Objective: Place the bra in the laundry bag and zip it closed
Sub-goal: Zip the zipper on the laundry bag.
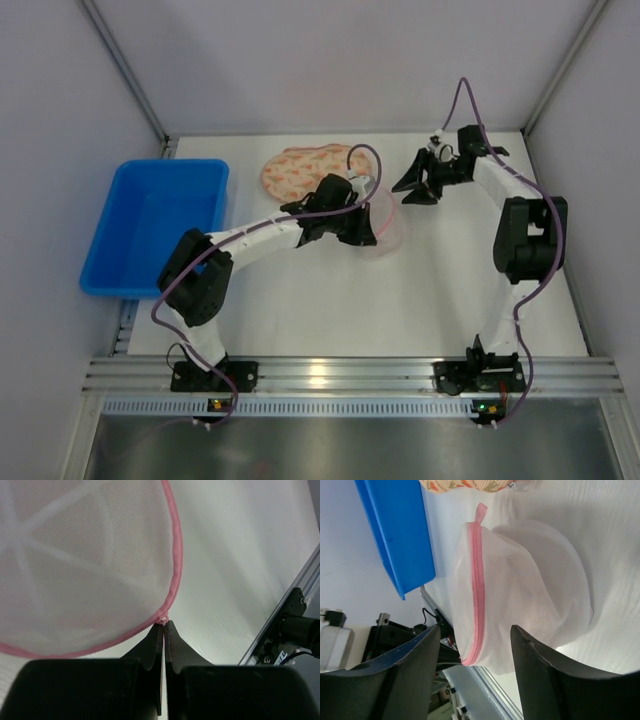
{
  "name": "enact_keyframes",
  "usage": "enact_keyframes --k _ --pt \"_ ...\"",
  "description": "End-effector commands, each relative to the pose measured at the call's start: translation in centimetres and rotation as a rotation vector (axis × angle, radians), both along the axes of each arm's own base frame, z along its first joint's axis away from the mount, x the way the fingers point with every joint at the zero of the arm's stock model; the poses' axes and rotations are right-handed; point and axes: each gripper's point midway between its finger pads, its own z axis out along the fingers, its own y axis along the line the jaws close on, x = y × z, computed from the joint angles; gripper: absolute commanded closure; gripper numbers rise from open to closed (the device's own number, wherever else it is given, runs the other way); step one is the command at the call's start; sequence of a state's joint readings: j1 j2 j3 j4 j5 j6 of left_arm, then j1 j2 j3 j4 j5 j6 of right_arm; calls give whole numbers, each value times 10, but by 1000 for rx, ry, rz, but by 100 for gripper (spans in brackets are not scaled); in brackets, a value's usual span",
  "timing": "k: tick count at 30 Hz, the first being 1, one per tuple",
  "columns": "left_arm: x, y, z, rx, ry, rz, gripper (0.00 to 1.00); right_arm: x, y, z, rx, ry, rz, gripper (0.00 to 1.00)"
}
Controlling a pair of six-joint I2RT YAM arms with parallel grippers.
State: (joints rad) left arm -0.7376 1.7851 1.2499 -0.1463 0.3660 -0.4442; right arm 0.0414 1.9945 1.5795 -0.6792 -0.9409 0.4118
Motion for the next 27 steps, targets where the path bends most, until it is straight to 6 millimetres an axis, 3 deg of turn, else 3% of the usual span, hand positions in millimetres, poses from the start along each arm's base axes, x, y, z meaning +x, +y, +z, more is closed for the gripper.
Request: enact_keyframes --k 1,9,18,22,23,26,27 --pt "13 -24 32 -62 -54 -32 100 -2 -13 33 -30 -106 0 40" --pt "19 -55 35 -86 -71 -64 100 -62 -14 24 -4 0 22 42" --pt "16 -65 38 -84 -96 -78 100 -78 14 5 2 46 86 47" --pt "12 -59 40 -79 -109 -86 100 -74 17 -3 2 73 92 51" --pt "11 -57 41 -76 -112 -83 100 -71 17 -2 6 64 92 67" --pt "1 -45 33 -55 -102 -82 100 -62 18 -1 -1 53 89 99" --pt "0 -41 33 -50 -104 -75 100 -60 17 -3 -3 69 88 100"
